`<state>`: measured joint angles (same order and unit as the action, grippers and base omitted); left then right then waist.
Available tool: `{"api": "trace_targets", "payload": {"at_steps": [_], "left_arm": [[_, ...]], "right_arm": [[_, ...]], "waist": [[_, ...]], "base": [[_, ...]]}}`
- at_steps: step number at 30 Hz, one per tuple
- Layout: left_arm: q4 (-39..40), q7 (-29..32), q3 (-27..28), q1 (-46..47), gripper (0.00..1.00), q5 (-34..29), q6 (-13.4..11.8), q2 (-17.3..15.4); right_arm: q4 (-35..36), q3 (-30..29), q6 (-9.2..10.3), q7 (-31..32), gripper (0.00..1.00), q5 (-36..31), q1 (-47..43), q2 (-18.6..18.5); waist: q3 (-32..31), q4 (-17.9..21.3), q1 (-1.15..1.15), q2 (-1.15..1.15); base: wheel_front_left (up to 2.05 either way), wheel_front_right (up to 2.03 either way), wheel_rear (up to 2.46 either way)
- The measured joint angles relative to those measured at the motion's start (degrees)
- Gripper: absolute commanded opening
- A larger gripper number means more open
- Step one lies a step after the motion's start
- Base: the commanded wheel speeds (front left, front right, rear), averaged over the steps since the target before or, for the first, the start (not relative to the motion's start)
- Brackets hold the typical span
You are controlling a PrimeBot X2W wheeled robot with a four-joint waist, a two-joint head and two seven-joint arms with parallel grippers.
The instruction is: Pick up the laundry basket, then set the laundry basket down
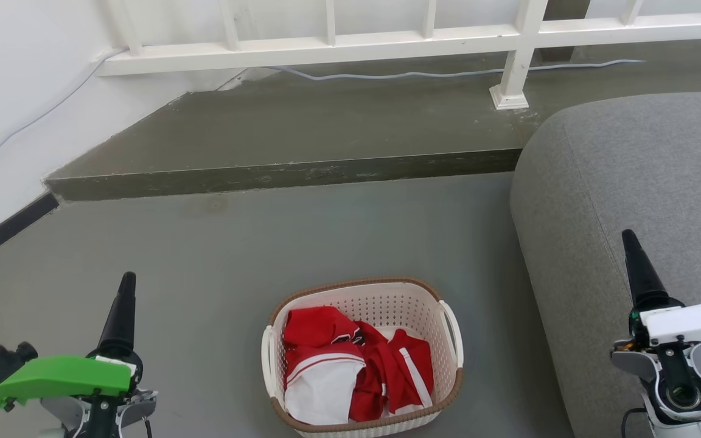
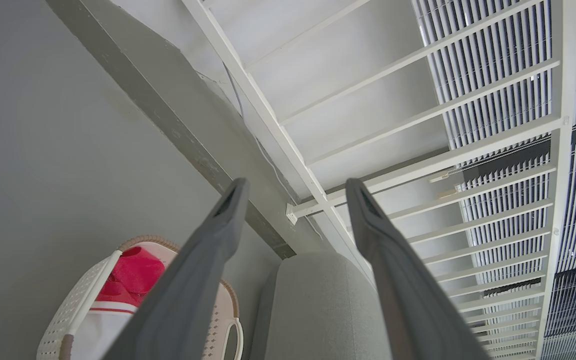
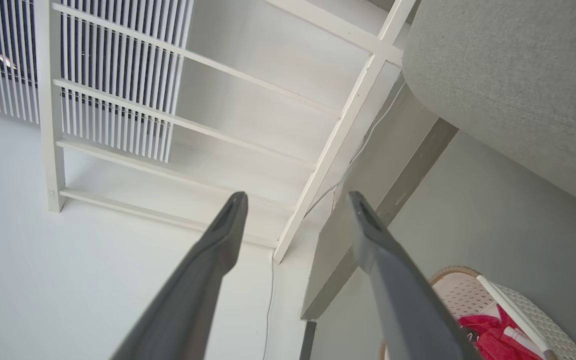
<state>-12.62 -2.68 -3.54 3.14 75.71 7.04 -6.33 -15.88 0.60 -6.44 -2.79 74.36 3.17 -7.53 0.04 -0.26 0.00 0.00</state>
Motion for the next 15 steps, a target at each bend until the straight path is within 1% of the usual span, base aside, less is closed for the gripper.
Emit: {"api": "trace_targets", "payload": {"at_steps": [4, 7, 11, 14, 15], "left_arm": [[0.4, -0.7, -0.9, 0.4, 1.0, -4.5, -0.1, -0.6], [0.7, -1.3, -1.7, 0.5, 1.0, -7.7, -0.7, -1.2], [1.4, -2.1, -2.8, 0.8, 1.0, -12.4, -1.8, -1.9], [2.0, -2.5, -4.1, 1.2, 1.0, -16.0, -2.1, -2.5], [2.1, -2.9, -4.4, 1.2, 1.0, -17.2, -2.4, -2.5]], "right_arm": [[0.2, 1.3, 0.58, -0.9, 1.0, -4.5, 0.1, -0.7], [0.4, 2.2, 1.54, -1.3, 1.0, -7.4, 0.4, -1.1], [0.5, 3.6, 2.1, -2.0, 1.0, -11.8, 0.9, -1.8], [0.7, 4.5, 2.61, -2.5, 1.0, -14.9, 1.1, -2.1], [0.7, 4.8, 3.02, -2.8, 1.0, -15.9, 1.1, -2.1]], "waist": [[0.0, 0.0, 0.0, 0.0], [0.0, 0.0, 0.0, 0.0], [-0.1, 0.0, 0.0, 0.0], [-0.1, 0.0, 0.0, 0.0], [-0.1, 0.0, 0.0, 0.0]], "base": [[0.0, 0.0, 0.0], [0.0, 0.0, 0.0], [0.0, 0.0, 0.0], [0.0, 0.0, 0.0], [0.0, 0.0, 0.0]]}}
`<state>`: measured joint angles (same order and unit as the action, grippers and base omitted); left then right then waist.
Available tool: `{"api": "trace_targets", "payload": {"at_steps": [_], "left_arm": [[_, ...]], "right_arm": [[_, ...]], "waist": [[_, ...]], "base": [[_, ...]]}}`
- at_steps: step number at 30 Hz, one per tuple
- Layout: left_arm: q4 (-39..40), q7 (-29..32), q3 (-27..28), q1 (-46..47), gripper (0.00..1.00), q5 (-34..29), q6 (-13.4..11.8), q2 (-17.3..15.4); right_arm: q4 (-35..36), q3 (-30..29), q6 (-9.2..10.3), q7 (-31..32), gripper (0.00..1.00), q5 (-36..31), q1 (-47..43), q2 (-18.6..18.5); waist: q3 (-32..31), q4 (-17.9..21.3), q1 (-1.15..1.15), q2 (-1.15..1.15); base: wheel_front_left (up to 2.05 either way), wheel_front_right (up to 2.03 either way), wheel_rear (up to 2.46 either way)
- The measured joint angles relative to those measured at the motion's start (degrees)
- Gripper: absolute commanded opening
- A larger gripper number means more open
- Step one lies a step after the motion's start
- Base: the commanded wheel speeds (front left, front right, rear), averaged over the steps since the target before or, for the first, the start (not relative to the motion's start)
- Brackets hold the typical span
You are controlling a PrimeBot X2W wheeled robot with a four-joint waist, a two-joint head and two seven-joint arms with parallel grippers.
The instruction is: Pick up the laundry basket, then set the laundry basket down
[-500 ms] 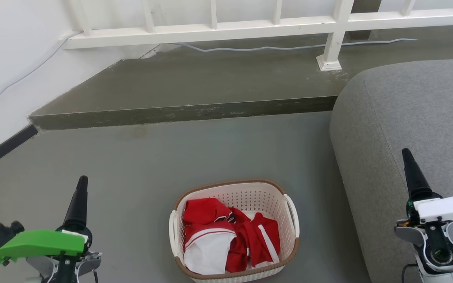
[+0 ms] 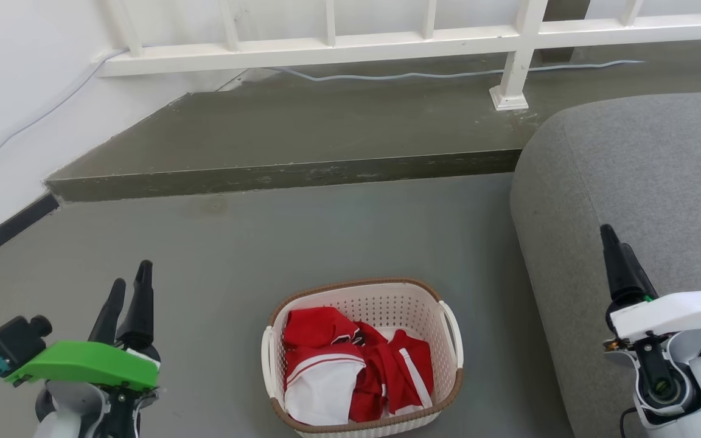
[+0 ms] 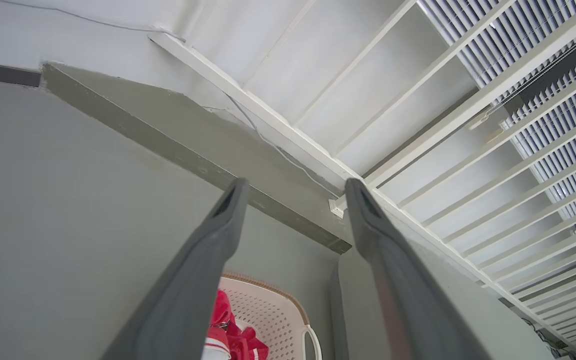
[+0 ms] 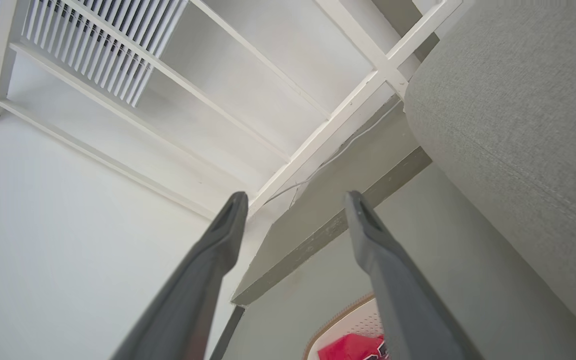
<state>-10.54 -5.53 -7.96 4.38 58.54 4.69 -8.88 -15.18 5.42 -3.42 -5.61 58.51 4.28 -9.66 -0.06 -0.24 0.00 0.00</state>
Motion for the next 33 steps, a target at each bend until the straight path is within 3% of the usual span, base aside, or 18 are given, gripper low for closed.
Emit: {"api": "trace_targets", "payload": {"at_steps": [9, 33], "left_arm": [[1.0, -1.5, -3.0, 0.1, 1.0, -8.9, -1.7, -1.0], [2.2, -5.8, -8.8, 0.1, 1.0, -27.3, -4.4, -1.3]], "right_arm": [[0.5, 2.9, 1.12, -1.5, 1.0, -10.1, 0.3, -1.5], [-1.0, 9.3, 4.6, -5.7, 1.0, -29.1, 0.2, -2.0]], "waist": [[-0.1, 0.1, 0.0, 0.0], [-0.3, 0.4, 0.0, 0.0]], "base": [[0.0, 0.0, 0.0], [0.0, 0.0, 0.0]]}}
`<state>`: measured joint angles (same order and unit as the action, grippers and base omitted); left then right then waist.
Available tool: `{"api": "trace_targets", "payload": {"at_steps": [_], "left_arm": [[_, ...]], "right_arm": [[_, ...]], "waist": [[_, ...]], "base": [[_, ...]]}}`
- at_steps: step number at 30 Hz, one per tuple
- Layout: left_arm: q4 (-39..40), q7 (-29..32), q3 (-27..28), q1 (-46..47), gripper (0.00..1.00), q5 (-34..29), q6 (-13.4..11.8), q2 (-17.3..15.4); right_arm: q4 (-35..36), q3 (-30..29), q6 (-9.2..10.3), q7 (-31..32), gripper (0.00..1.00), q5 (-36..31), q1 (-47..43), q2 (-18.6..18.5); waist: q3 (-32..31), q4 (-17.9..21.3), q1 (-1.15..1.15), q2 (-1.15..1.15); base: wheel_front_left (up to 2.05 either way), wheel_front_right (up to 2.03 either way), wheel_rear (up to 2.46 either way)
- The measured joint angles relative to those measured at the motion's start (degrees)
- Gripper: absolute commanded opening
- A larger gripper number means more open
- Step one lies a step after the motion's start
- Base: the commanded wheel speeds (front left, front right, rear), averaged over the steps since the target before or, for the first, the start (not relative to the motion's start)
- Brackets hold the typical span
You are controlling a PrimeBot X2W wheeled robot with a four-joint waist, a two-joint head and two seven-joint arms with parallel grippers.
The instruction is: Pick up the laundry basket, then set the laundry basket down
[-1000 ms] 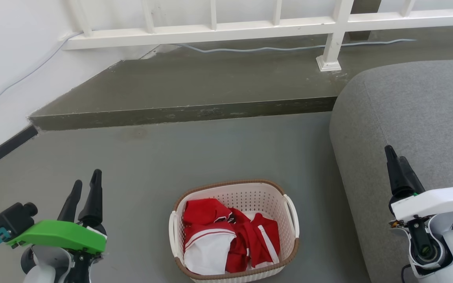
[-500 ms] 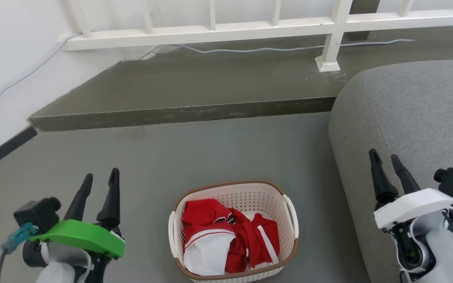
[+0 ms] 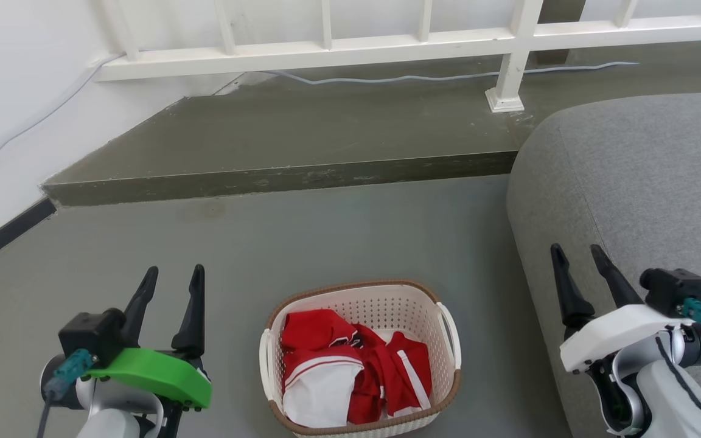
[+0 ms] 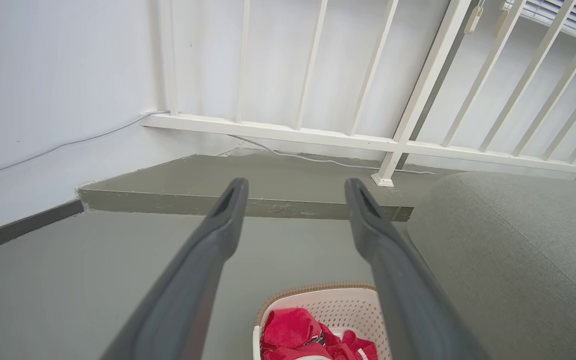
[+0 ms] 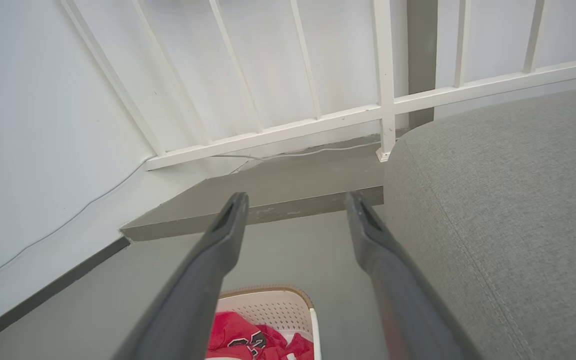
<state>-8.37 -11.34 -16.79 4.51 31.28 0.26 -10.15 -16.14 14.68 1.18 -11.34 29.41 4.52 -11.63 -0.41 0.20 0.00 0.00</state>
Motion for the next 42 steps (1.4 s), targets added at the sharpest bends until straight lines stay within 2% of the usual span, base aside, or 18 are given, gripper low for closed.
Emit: {"api": "trace_targets", "payload": {"at_steps": [17, 42], "left_arm": [[-1.4, -2.9, -2.7, 0.0, 1.0, -10.4, -2.3, -0.5], [-4.1, -2.8, -2.4, -0.1, 1.0, -10.1, -2.8, -0.2]], "right_arm": [[-2.5, 2.2, 2.38, -2.8, 1.0, -12.4, 0.0, -0.6], [-3.4, 1.3, 2.2, -2.8, 1.0, -12.6, 0.0, 0.5]], "waist": [[-0.1, 0.6, 0.0, 0.0], [0.5, 0.5, 0.0, 0.0]], "base": [[0.0, 0.0, 0.0], [0.0, 0.0, 0.0]]}}
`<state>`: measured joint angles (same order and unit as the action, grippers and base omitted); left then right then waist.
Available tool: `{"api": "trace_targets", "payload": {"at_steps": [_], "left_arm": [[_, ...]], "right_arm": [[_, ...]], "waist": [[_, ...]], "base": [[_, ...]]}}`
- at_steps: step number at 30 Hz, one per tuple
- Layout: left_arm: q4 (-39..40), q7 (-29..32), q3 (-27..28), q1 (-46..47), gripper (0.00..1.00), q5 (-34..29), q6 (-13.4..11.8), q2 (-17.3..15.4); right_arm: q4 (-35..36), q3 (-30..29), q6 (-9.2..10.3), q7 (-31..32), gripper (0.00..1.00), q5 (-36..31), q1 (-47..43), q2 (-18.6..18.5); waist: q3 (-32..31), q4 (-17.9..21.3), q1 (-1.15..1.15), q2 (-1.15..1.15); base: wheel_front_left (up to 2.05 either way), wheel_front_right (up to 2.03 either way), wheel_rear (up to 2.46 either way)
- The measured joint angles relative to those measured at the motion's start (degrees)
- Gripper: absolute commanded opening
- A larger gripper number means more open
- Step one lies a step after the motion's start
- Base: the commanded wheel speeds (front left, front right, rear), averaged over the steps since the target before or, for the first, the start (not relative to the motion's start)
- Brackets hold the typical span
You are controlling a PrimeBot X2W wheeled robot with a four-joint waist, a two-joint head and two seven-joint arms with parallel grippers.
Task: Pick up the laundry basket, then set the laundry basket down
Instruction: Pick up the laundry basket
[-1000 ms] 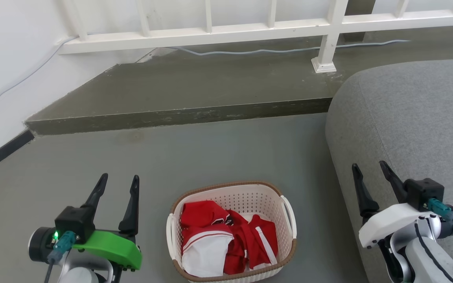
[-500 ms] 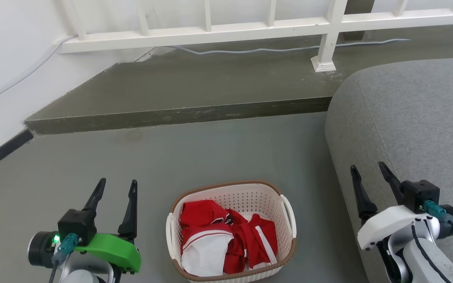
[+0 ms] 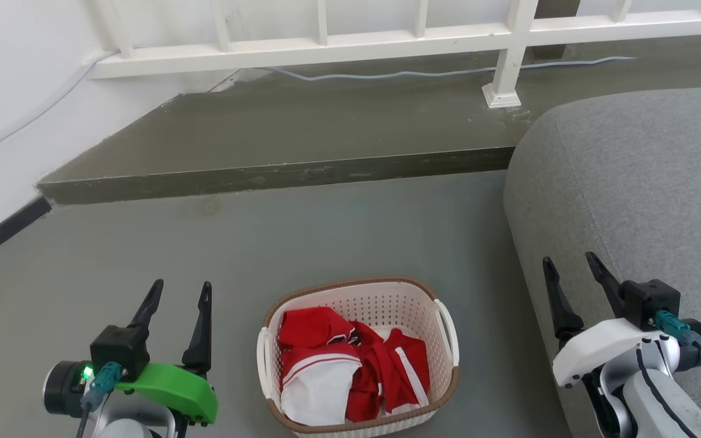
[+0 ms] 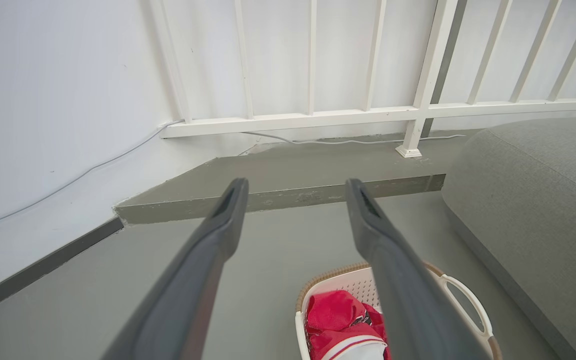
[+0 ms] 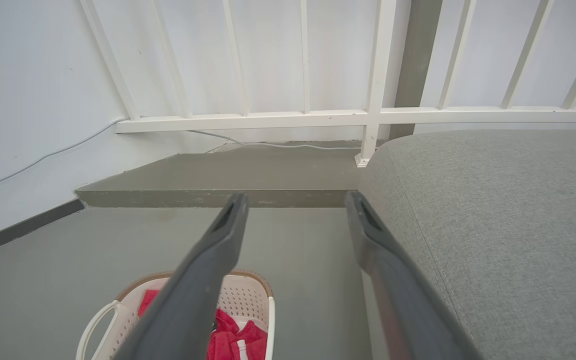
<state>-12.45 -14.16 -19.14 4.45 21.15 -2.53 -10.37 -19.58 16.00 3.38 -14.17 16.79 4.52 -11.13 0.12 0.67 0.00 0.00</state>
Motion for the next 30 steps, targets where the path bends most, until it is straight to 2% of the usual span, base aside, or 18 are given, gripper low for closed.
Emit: {"api": "trace_targets", "payload": {"at_steps": [15, 30], "left_arm": [[0.1, 0.1, 0.1, 0.7, 1.0, 0.5, 0.0, 0.2], [0.3, 0.5, 0.4, 5.7, 1.0, 1.9, 0.5, 0.7]], "right_arm": [[-0.2, -0.4, -0.71, 0.0, 1.0, -0.2, 1.6, 0.7], [-0.9, -0.7, -0.85, 0.0, 1.0, -0.7, 6.0, 1.2]], "waist": [[3.8, -0.2, 0.0, 0.0], [11.7, -0.3, 0.0, 0.0]], "base": [[0.0, 0.0, 0.0], [0.0, 0.0, 0.0]]}}
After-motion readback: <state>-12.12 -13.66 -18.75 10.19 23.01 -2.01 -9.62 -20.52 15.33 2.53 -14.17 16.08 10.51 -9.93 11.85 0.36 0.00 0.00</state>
